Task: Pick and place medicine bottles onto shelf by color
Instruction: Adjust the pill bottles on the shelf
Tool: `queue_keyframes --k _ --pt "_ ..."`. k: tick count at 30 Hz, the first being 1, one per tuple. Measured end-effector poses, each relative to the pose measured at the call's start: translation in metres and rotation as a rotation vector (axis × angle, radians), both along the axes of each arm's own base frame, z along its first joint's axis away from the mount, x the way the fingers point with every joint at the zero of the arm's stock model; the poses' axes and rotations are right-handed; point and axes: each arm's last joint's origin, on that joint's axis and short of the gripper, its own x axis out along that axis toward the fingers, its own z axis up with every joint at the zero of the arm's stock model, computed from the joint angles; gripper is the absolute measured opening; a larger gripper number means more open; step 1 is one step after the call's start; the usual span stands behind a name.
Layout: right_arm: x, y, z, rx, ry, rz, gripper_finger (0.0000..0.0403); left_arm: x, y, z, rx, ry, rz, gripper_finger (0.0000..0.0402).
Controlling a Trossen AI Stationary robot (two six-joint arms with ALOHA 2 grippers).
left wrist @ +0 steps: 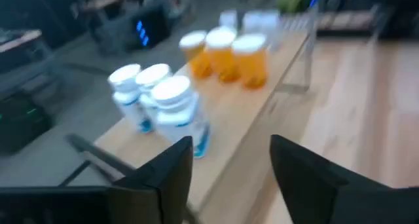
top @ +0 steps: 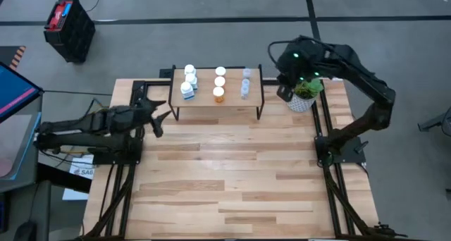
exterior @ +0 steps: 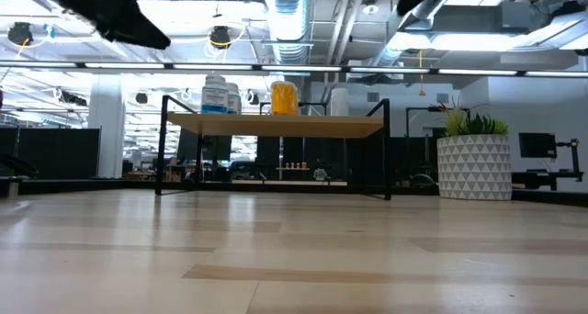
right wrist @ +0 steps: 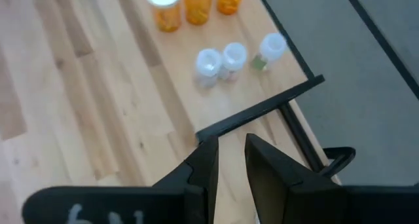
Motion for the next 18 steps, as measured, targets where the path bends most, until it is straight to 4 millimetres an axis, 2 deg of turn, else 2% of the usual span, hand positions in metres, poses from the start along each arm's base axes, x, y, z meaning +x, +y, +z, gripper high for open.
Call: queue_keyframes --k 6,11,14,18 --pt "-0.022 0.024 0.012 0.026 -0.036 0.009 0.0097 0.030 0.016 0.052 0.065 0.184 -0.013 0.0135" --pt "-0.028 0.038 0.016 0.045 -0.060 0.026 0.0097 0.051 0.038 0.105 0.095 0.164 -0.057 0.0098" --pt "-0.028 0.042 0.015 0.049 -0.049 0.050 0.0097 0.069 0.056 0.121 0.034 0.203 -0.069 0.0076" --pt "-0.027 0.044 0.014 0.052 -0.038 0.060 0.0097 0.100 0.086 0.122 -0.037 0.346 -0.031 0.0041"
